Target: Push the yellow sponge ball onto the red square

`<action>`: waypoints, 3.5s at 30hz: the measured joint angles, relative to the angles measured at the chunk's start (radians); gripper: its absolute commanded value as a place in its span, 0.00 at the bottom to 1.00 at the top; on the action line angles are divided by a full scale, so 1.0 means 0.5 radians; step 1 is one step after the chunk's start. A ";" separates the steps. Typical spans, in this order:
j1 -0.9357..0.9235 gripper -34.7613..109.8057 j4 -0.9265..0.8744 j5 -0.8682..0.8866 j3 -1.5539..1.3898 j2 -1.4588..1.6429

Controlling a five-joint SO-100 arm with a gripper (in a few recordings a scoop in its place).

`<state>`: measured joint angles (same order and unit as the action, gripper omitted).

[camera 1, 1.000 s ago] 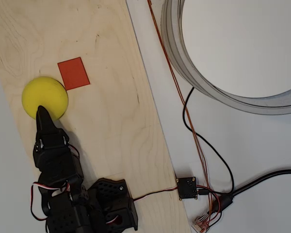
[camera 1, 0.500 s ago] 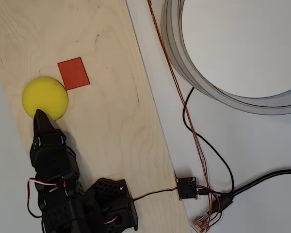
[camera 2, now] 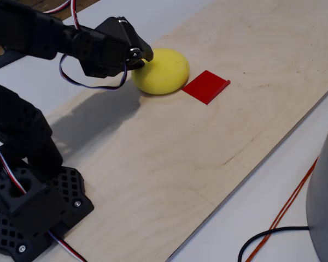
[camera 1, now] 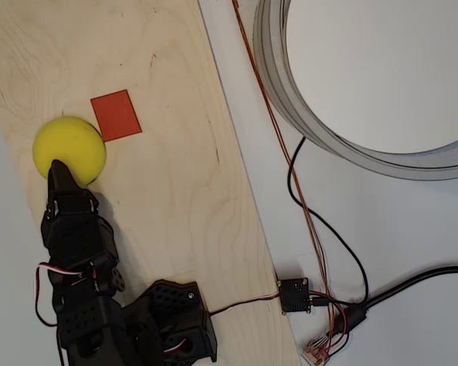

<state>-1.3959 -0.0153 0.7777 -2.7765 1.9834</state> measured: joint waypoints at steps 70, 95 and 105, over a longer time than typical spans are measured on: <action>0.126 0.27 0.040 -0.107 0.426 -0.245; 0.163 0.27 0.417 0.067 0.448 -0.764; 0.061 0.27 0.423 0.067 0.469 -0.825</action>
<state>-1.3652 0.1963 0.8115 -2.5418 1.5708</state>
